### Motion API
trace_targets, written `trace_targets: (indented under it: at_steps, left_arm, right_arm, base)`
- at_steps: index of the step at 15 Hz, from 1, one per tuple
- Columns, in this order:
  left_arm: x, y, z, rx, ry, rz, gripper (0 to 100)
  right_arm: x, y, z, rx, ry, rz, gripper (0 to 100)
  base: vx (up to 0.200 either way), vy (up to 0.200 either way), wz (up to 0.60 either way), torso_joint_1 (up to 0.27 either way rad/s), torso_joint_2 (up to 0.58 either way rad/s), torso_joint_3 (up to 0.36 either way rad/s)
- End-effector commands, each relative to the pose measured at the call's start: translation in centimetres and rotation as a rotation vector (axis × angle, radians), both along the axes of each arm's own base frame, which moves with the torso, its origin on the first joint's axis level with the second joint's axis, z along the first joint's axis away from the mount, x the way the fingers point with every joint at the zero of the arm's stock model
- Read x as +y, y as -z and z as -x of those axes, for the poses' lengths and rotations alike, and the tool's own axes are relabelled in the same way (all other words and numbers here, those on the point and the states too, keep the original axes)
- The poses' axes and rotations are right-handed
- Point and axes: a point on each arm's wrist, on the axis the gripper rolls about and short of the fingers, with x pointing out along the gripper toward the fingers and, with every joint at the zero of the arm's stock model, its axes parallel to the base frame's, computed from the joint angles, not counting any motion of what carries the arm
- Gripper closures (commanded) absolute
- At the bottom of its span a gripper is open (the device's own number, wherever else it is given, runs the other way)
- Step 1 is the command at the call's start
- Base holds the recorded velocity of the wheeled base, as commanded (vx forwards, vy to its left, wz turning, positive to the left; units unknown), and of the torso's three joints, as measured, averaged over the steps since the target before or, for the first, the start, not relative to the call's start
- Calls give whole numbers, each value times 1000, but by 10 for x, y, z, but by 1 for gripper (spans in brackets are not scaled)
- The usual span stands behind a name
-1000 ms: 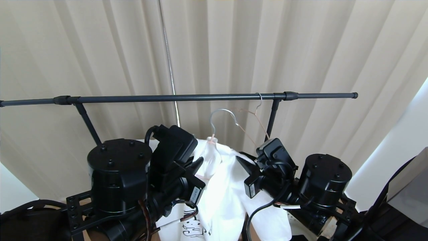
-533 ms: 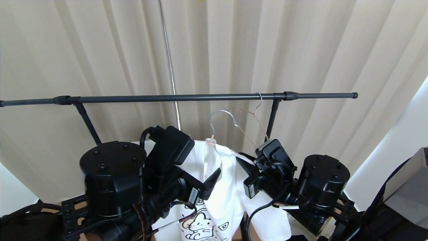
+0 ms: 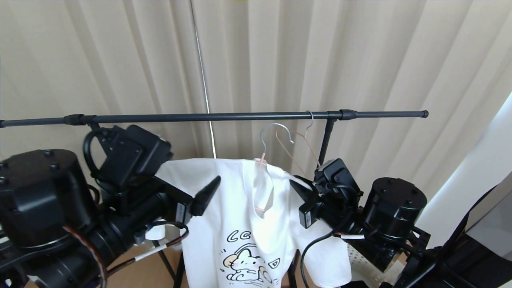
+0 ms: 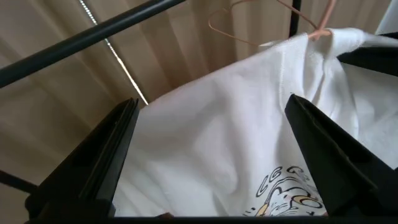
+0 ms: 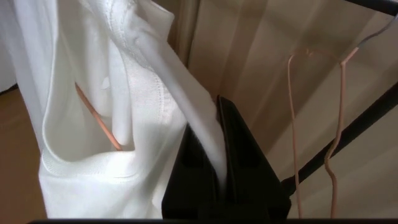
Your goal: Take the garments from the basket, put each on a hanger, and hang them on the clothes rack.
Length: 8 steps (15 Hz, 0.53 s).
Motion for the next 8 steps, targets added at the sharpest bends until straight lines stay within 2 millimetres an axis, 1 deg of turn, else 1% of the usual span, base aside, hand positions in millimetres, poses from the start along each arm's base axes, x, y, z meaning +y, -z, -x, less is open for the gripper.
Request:
trace_targets:
  at_steps: [1,2,3,4,5,6,8]
  left_arm:
    - [34,-19,7,-48,-109,33,0]
    - [44,-13,3,-23,-129,37,0]
    - [46,-12,2,-18,-131,38,0]
    - [57,-4,-3,15,-140,37,0]
    - [67,10,-11,72,-147,21,0]
    - [70,17,-17,106,-153,17,0]
    - [68,31,-27,171,-160,17,0]
  right_arm:
    - [-7,-8,-2,-20,14,-16,100]
    - [-14,-10,-5,-24,36,-18,100]
    - [-14,-10,-6,-25,37,-19,100]
    - [-19,-13,-7,-29,51,-22,100]
    - [-25,-17,-7,-39,37,-30,100]
    - [-29,-19,-7,-42,27,-31,100]
    - [-34,-22,-7,-49,27,-34,100]
  base:
    - [0,0,0,0,0,0]
    - [0,0,0,0,0,0]
    - [0,0,0,0,0,0]
    - [0,0,0,0,0,0]
    - [0,0,0,0,0,0]
    - [0,0,0,0,0,0]
    - [0,0,0,0,0,0]
